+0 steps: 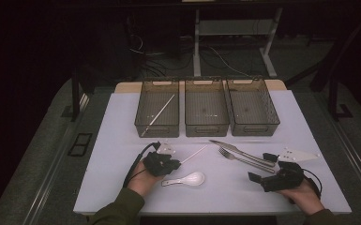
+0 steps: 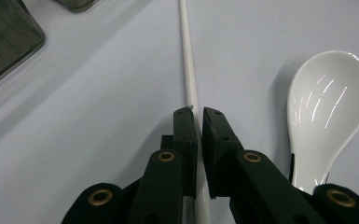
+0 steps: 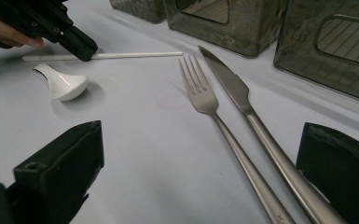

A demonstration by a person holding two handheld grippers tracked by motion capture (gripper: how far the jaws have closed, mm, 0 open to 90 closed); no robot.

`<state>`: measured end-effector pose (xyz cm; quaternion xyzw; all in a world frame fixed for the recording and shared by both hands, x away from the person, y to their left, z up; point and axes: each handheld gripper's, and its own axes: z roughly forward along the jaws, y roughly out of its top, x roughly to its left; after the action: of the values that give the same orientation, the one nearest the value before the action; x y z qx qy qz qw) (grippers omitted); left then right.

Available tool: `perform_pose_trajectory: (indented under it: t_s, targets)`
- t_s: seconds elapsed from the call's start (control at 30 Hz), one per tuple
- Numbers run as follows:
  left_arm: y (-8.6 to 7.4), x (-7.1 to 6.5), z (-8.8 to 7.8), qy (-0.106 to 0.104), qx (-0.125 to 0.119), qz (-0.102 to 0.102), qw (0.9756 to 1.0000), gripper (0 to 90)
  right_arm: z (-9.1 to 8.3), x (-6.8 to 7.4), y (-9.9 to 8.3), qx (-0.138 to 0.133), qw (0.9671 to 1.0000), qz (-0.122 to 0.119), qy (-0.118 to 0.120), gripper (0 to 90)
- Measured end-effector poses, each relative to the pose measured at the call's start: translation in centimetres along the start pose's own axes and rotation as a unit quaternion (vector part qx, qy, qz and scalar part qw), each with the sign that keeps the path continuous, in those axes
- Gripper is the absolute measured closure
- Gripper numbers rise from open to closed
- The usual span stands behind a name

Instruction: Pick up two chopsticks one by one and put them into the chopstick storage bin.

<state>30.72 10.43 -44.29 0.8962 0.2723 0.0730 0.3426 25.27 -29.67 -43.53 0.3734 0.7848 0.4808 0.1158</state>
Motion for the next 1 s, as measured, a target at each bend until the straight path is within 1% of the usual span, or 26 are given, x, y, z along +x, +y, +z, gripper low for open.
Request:
perform_pose_trajectory:
  t_s: [0.13, 0.23, 0.27, 0.3, 0.33, 0.4, 0.5, 0.63, 0.77, 0.8, 0.97, 1.0]
  targets:
    - [0.0, 0.1, 0.0, -0.003, 0.001, 0.005, 1.0000, 84.5, -0.1, 0.0, 0.0, -0.001, 1.0000, 0.000, 0.001, 0.8]
    - [0.1, 0.3, -0.1, -0.009, 0.001, 0.005, 0.9999, 84.5, -0.1, 0.0, 0.0, -0.002, 1.0000, 0.001, 0.001, 0.8]
    - [0.1, 0.4, -0.2, -0.010, -0.002, 0.007, 0.9999, 84.5, -0.1, 0.0, 0.0, -0.002, 1.0000, 0.001, 0.001, 0.8]
    - [0.1, 0.4, -0.4, -0.011, -0.005, 0.001, 0.9999, 84.5, -0.1, 0.0, 0.0, -0.002, 1.0000, 0.001, 0.001, 0.8]
    - [0.2, 0.5, -0.5, -0.011, -0.010, 0.004, 0.9999, 84.5, -0.1, 0.0, 0.0, -0.002, 1.0000, 0.001, 0.001, 0.8]
    - [0.3, 0.5, -0.9, -0.010, -0.015, -0.001, 0.9998, 84.5, -0.1, 0.0, 0.0, -0.002, 1.0000, 0.001, 0.000, 0.8]
    - [0.4, 0.8, -1.6, -0.011, -0.038, -0.010, 0.9992, 84.4, -0.1, 0.0, 0.0, -0.002, 1.0000, 0.001, 0.001, 0.8]
    - [0.4, 1.0, -2.7, -0.016, -0.067, -0.022, 0.9974, 84.5, -0.1, 0.0, 0.0, -0.002, 1.0000, 0.001, 0.000, 0.8]
    - [0.6, 1.1, -3.6, -0.018, -0.090, -0.024, 0.9955, 84.4, -0.1, 0.0, 0.0, -0.002, 1.0000, 0.001, 0.000, 0.8]
    - [0.7, 1.0, -3.8, -0.019, -0.099, -0.028, 0.9945, 84.4, -0.1, 0.0, 0.0, -0.002, 1.0000, 0.001, 0.000, 0.8]
    - [0.9, 0.9, -5.1, -0.021, -0.126, -0.031, 0.9914, 84.4, -0.1, 0.0, 0.0, -0.002, 1.0000, 0.001, 0.000, 0.8]
    - [1.0, 0.9, -5.5, -0.021, -0.134, -0.029, 0.9903, 84.4, -0.1, 0.0, 0.0, -0.002, 1.0000, 0.001, 0.000, 0.8]
